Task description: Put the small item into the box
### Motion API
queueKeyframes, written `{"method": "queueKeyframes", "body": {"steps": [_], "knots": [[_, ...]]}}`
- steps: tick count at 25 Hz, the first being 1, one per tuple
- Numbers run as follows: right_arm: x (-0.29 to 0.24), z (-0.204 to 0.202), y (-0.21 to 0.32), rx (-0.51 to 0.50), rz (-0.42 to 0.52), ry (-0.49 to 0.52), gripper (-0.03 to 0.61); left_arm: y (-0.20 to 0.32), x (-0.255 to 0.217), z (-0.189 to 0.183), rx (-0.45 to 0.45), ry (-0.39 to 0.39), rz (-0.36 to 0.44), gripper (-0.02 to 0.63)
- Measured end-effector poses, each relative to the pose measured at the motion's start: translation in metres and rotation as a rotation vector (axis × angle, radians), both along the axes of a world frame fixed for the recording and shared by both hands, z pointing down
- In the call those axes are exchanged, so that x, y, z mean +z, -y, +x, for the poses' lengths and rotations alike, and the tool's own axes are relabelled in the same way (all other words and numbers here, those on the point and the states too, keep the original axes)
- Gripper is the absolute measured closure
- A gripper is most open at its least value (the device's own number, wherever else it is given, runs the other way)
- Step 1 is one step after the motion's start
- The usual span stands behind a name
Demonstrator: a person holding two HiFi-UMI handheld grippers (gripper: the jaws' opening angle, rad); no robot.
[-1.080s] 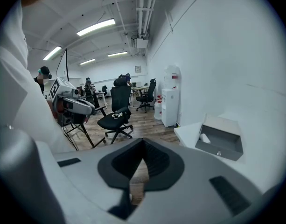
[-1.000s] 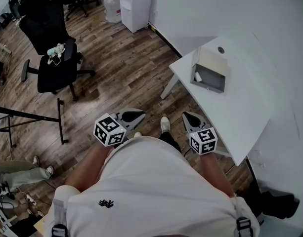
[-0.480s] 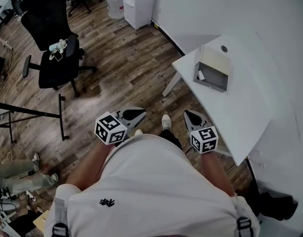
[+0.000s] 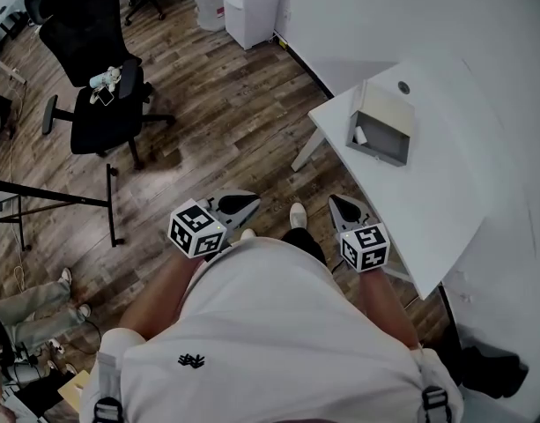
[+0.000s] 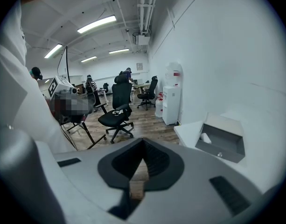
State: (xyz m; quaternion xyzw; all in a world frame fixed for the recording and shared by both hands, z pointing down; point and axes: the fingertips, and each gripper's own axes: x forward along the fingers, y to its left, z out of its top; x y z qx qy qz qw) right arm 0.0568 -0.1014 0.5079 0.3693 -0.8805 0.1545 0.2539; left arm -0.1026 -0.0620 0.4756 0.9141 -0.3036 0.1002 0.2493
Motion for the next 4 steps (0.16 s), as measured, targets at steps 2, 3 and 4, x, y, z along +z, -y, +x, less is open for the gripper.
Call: {"method": "queueKeyframes", "body": {"steps": [2,3,4], "knots": [[0.001,0.004,0.008,0.0,0.001,-0.002,0.572,0.006,0.0,0.004,-0.002,0.0,0.001,0.606],[0.001,0.006,0.013,0.0,0.002,-0.003,0.572,0.01,0.001,0.006,-0.003,0.001,0.002,0.606],[0.002,0.009,0.018,0.0,0.002,-0.004,0.572,0.013,0.001,0.007,-0.004,0.002,0.002,0.606]]}}
